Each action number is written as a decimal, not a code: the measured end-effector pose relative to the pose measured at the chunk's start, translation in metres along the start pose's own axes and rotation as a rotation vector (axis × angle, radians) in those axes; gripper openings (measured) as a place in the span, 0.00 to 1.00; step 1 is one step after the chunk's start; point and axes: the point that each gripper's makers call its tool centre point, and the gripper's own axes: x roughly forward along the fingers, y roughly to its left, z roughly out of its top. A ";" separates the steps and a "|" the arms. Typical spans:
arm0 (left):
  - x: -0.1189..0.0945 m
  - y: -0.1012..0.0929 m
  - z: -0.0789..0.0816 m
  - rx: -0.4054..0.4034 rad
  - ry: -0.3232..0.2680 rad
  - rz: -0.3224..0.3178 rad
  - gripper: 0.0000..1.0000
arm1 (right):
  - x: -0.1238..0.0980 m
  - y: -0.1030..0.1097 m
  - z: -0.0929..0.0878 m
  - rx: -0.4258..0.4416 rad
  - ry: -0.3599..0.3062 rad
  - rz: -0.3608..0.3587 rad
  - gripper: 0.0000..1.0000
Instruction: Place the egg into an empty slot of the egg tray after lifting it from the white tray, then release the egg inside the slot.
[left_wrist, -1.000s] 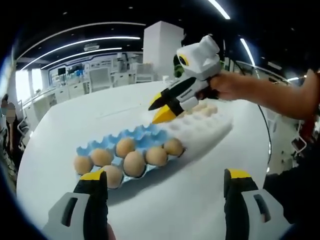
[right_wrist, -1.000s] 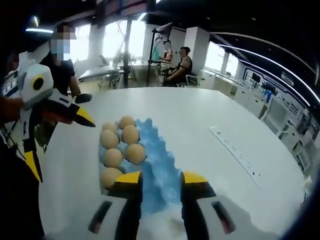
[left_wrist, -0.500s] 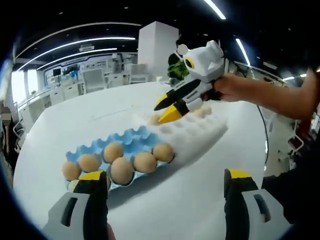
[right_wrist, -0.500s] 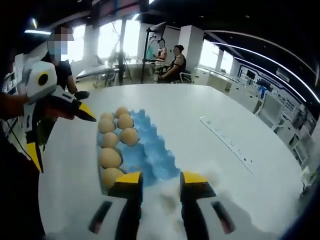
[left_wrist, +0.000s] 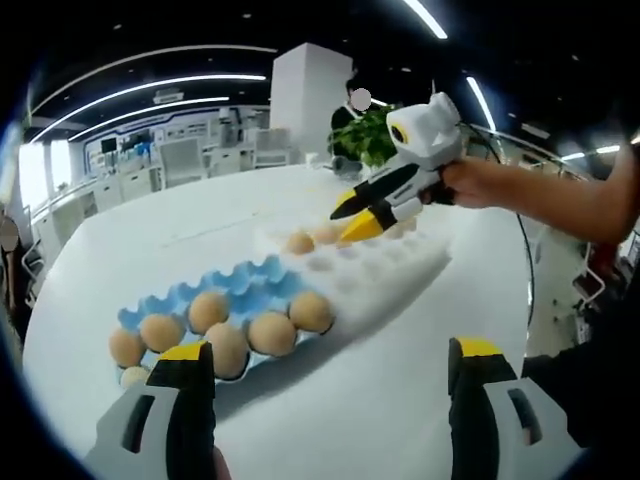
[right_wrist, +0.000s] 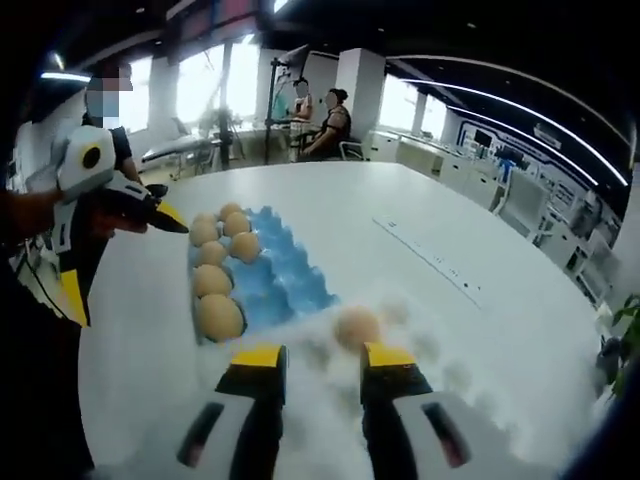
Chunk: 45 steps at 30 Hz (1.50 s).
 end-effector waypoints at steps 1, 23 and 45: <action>0.001 -0.001 0.000 0.000 0.000 -0.001 0.99 | -0.003 -0.004 -0.002 0.018 -0.002 -0.015 0.31; 0.019 -0.024 0.007 0.022 0.007 -0.052 0.99 | -0.047 -0.031 -0.062 0.035 0.103 -0.079 0.27; 0.026 -0.036 0.009 0.037 0.010 -0.086 0.99 | -0.066 -0.053 -0.103 0.108 0.183 -0.168 0.26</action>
